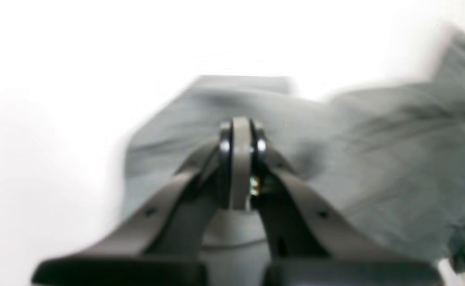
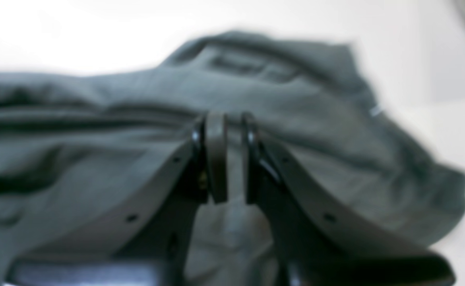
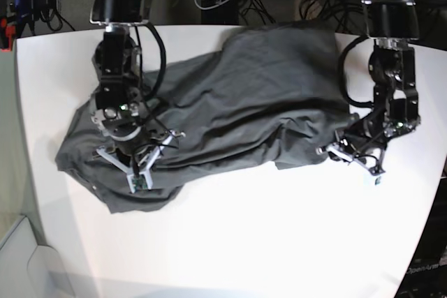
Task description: Layout the t-shirt on the table in an organized manner, then fold the t-shirt properly
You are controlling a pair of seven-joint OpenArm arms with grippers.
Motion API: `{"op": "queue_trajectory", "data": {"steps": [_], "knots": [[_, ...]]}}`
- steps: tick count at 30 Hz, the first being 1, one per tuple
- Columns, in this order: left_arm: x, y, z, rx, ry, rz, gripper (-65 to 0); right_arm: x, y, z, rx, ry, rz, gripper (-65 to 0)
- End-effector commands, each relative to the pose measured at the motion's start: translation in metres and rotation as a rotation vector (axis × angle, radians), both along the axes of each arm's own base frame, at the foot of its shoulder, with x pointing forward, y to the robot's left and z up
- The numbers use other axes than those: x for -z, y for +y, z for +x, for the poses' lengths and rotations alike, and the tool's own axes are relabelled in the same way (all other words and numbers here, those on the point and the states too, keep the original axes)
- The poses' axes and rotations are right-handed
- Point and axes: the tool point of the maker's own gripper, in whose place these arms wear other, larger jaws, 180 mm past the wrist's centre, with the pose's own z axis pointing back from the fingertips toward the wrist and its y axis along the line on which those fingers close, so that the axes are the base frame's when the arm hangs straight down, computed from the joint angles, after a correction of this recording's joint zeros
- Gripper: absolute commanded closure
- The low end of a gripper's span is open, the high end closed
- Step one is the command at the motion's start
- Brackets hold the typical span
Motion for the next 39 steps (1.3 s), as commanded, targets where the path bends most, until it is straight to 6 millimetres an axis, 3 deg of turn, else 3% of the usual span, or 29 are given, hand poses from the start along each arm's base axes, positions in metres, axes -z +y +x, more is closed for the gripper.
{"op": "queue_trajectory", "data": {"steps": [1,5,10,12,16,20,25,30,33,39], "knots": [[-0.022,0.006,0.017,-0.008,-0.065,-0.008,-0.5,-0.012,0.007,0.007,-0.015,-0.031,0.009,-5.5],[-0.015,0.023,0.019,-0.032,-0.036,0.009,-4.6,0.014,0.032,-0.011,-0.076,0.055,0.010,-5.5],[-0.013,0.025,0.019,-0.038,-0.038,0.007,-25.8,0.048,0.050,-0.044,-0.130,0.145,0.010,-5.2],[-0.013,0.023,0.020,-0.037,-0.039,0.004,-30.0,0.065,0.050,-0.056,-0.134,0.194,0.009,-5.1],[-0.016,0.022,0.023,-0.039,-0.049,-0.001,-30.9,0.097,0.033,-0.082,-0.132,0.290,-0.025,-5.0],[-0.028,0.023,0.034,-0.043,-0.085,-0.001,-31.1,0.112,0.020,-0.103,-0.132,0.340,-0.053,-3.3],[-0.007,0.012,0.050,-0.047,-0.081,-0.009,-31.3,0.117,0.017,-0.109,-0.132,0.355,-0.058,0.0],[0.022,-0.024,0.055,0.046,-0.009,0.012,-31.3,0.116,0.018,-0.108,-0.132,0.355,-0.058,0.0],[0.022,-0.041,0.060,0.064,-0.039,0.004,-31.3,0.115,0.018,-0.107,-0.131,0.351,-0.058,0.0],[0.022,-0.043,0.062,0.057,-0.048,0.000,-31.3,0.114,0.018,-0.107,-0.131,0.350,-0.057,0.0]]}}
